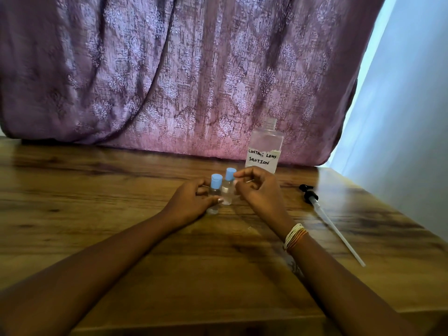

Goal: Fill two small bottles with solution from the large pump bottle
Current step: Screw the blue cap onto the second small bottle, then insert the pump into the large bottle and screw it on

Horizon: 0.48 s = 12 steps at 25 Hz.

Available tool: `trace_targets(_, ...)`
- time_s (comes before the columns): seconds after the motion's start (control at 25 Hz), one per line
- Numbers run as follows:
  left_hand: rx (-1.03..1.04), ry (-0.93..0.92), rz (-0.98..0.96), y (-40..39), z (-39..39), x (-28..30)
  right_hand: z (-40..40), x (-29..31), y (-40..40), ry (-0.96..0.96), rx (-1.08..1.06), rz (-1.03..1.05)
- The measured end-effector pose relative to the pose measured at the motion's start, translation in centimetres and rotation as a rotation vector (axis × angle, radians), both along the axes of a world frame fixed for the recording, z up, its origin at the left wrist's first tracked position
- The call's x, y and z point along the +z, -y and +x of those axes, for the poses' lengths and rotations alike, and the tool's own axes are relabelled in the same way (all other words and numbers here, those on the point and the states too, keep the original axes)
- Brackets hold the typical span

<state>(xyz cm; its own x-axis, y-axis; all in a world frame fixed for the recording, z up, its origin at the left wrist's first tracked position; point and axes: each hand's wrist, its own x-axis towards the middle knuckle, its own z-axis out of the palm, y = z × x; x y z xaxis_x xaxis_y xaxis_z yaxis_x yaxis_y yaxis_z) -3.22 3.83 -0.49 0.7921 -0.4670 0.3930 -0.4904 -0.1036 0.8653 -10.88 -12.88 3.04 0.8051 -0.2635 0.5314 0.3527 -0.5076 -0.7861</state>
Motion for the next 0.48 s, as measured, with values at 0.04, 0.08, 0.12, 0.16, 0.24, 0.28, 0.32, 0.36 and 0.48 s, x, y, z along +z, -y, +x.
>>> trace_targets(0.04, 0.039, 0.002, 0.001, 0.1, 0.2, 0.2, 0.1, -0.1, 0.3, 0.022, -0.041, -0.026)
trace_targets(0.08, 0.079, 0.013, 0.007, 0.3, 0.5, 0.3, 0.2, -0.2, 0.5, 0.027, -0.072, -0.060)
trace_targets(0.12, 0.116, 0.026, 0.017, 0.3, 0.8, 0.5, 0.3, -0.4, 0.6, 0.018, -0.093, -0.091)
trace_targets(0.16, 0.144, 0.037, 0.028, 0.4, 1.2, 0.6, 0.4, -0.6, 0.7, 0.004, -0.110, -0.109)
trace_targets(0.24, 0.155, 0.037, 0.053, 0.6, 1.7, 0.6, 0.7, -0.9, 1.3, -0.020, -0.139, -0.126)
trace_targets(0.28, 0.147, 0.032, 0.066, 0.6, 1.8, 0.5, 0.8, -1.0, 1.6, -0.032, -0.150, -0.129)
trace_targets(0.32, 0.149, 0.038, 0.077, 0.6, 1.7, 0.3, 0.9, -1.1, 1.9, -0.043, -0.158, -0.131)
trace_targets(0.36, 0.163, 0.054, 0.082, 0.6, 1.5, 0.2, 0.9, -1.1, 2.1, -0.056, -0.168, -0.135)
trace_targets(0.48, 0.234, 0.145, 0.050, 0.4, 0.7, 0.4, 0.5, -0.4, 3.3, -0.111, -0.256, -0.147)
